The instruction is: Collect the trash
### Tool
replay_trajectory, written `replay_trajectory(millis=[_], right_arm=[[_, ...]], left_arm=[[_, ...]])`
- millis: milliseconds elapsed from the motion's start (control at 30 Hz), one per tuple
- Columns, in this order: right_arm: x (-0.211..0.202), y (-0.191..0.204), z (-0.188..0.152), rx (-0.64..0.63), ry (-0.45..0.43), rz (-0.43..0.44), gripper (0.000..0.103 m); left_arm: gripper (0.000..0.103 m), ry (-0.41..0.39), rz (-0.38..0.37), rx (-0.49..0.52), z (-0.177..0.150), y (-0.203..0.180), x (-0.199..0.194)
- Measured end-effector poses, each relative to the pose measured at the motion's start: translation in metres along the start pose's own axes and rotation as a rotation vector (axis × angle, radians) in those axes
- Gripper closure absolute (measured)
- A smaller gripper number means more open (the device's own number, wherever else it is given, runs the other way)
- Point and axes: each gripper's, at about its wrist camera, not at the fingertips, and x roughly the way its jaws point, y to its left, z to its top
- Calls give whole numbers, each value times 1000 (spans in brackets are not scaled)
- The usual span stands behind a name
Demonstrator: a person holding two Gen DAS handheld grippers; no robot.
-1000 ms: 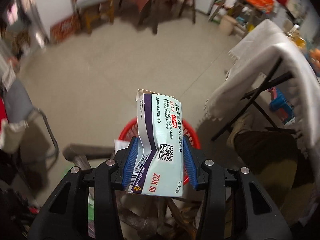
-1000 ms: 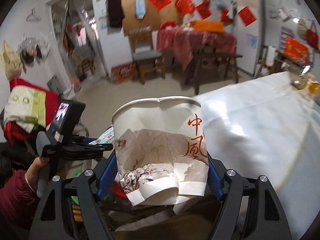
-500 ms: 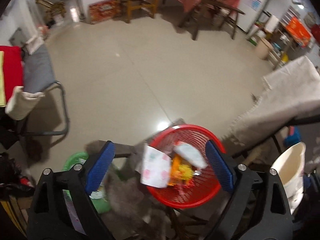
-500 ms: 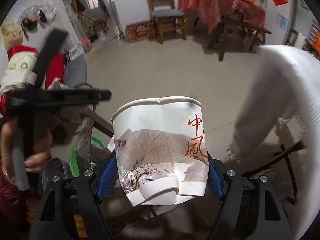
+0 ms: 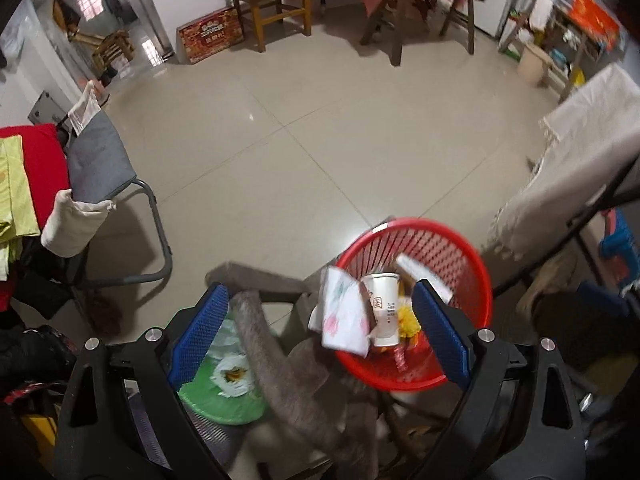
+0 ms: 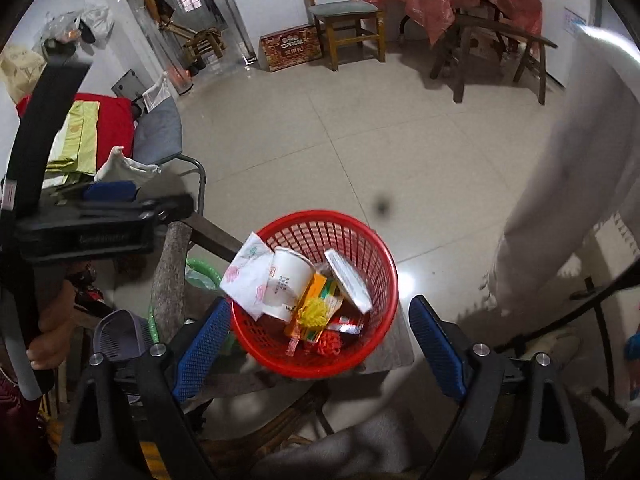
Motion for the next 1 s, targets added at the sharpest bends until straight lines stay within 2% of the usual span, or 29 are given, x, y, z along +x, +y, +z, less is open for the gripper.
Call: replay_trajectory(millis=[200, 267, 467, 667, 767, 1000], right_arm=[[-5, -7, -30, 47, 28, -62, 9], [-6, -6, -34, 38, 37, -76, 9], [-9, -3, -42, 14, 18, -159, 6], [0, -1, -44, -10, 31, -182, 6], [6, -2, -43, -11, 43, -182, 6], [12, -8, -44, 9, 52, -174, 6]], left_arm=[[13, -28, 9, 37, -21, -3, -20], [9, -53, 9, 59, -24, -6, -24], [8, -51, -32, 102, -29, -14, -11], [8, -53, -36, 126, -31, -19, -4], [8, -30, -70, 136, -30, -20, 0], [8, -14, -75, 191, -32, -32, 9]])
